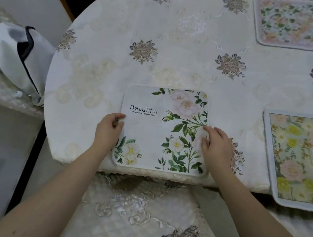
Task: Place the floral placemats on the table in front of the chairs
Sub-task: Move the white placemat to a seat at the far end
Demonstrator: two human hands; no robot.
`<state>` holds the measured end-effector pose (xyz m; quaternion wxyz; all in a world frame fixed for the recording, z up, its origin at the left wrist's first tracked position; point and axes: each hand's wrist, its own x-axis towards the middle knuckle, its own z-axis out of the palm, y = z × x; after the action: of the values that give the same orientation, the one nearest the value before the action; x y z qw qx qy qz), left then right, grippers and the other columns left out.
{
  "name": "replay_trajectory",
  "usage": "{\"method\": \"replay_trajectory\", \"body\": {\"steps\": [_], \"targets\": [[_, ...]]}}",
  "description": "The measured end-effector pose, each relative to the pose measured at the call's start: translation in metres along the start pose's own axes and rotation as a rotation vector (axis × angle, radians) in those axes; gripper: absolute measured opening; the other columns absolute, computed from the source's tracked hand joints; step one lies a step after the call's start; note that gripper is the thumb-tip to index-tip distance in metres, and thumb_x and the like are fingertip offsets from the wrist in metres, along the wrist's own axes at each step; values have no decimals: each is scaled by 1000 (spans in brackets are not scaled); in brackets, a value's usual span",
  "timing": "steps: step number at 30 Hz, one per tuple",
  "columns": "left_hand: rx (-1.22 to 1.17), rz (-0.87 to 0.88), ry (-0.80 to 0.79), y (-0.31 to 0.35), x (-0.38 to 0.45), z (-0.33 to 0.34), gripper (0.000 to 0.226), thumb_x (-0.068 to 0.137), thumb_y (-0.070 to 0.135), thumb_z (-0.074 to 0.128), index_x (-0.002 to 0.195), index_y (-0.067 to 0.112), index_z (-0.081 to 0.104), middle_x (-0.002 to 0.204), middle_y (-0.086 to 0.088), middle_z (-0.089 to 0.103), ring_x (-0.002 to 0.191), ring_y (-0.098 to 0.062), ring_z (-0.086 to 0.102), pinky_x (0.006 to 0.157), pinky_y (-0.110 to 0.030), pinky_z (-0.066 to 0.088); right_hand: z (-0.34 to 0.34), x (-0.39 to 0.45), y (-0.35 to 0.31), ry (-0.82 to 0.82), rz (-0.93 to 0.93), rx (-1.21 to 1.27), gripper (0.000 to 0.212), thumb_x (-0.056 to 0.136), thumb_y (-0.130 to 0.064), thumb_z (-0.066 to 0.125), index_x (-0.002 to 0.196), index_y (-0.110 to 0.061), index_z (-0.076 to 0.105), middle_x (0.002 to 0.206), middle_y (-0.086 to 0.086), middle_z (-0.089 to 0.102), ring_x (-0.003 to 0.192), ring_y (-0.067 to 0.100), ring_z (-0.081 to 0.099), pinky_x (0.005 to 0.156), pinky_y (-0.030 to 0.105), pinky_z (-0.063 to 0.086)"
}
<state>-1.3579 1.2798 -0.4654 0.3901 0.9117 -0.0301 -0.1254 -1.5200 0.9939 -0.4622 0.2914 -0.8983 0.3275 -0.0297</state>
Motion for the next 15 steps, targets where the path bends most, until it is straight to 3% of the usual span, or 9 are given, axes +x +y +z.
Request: {"method": "replay_trajectory", "body": {"steps": [4, 7, 11, 15], "targets": [[56, 57, 27, -3, 5, -2, 31, 98, 19, 54, 129, 17, 60, 124, -2, 58, 106, -14, 58, 89, -26, 44, 10, -5, 0, 32, -33, -51, 42, 95, -14, 54, 137, -18, 52, 146, 5, 49, 139, 25, 32, 114, 43, 23], [90, 193, 73, 0, 10, 4, 34, 101, 16, 46, 133, 10, 54, 136, -8, 51, 126, -21, 46, 105, -32, 37, 21, -1, -3, 49, -100, -95, 46, 96, -15, 53, 141, -14, 47, 149, 7, 44, 141, 26, 32, 119, 45, 21], [280, 390, -34, 18, 20, 27, 47, 100, 26, 35, 142, 11, 47, 152, -8, 42, 143, -24, 31, 118, -32, 17, 33, 16, -38, 59, -278, -17, 46, 97, -14, 44, 142, -9, 47, 148, 9, 47, 140, 26, 35, 118, 45, 22], [398, 476, -70, 41, 41, 54, 50, 100, 23, 32, 149, 16, 39, 159, -5, 30, 150, -24, 18, 122, -39, 8, 51, 37, -84, 18, -382, -20, 52, 95, -19, 31, 144, -9, 45, 150, 8, 45, 143, 25, 33, 119, 41, 19]]}}
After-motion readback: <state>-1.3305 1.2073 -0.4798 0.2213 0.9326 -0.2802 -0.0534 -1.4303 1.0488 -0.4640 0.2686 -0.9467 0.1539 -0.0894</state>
